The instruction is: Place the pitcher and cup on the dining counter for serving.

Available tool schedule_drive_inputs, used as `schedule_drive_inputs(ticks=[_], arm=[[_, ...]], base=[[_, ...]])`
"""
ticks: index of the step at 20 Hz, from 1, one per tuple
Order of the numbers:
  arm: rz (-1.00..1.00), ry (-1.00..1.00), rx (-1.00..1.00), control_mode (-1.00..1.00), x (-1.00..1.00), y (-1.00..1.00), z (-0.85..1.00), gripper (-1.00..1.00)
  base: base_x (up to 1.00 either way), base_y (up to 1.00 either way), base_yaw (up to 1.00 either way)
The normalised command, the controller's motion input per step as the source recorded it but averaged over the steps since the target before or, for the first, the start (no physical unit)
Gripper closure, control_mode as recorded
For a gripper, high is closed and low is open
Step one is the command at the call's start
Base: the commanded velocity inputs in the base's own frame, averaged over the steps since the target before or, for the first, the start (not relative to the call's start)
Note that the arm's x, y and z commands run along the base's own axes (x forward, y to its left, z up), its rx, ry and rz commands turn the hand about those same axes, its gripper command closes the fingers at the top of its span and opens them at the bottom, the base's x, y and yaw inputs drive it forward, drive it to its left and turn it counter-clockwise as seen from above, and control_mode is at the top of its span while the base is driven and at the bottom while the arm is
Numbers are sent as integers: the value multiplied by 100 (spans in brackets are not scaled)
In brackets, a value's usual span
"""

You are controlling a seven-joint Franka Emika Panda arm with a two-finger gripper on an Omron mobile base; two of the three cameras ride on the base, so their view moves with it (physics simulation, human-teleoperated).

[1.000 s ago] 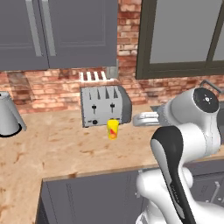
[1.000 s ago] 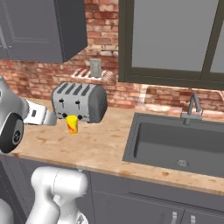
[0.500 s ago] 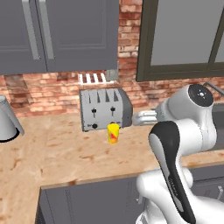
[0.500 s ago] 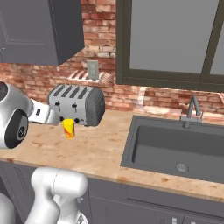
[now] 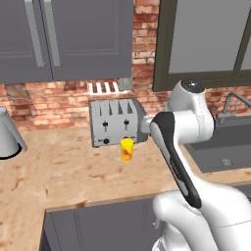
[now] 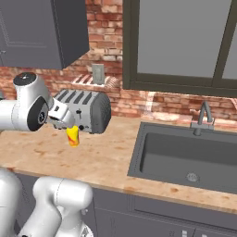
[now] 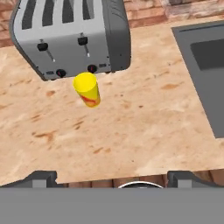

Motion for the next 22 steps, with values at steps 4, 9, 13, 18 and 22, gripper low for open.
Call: schedule_drive_inputs(ticks=[4, 9, 13, 18, 22], arm=[[-3, 5, 10, -100, 20, 5, -6, -100], [-6, 14, 6, -100, 32, 29, -58, -100], [-3, 10, 4, -100, 48, 16, -60, -100], [-3, 4, 0, -100, 53, 0, -22, -100], [-4, 7, 0, -100, 46, 0, -13, -100]], base=[[0, 0, 0], [0, 0, 0], [0, 0, 0], [0, 0, 0], [0, 0, 0]])
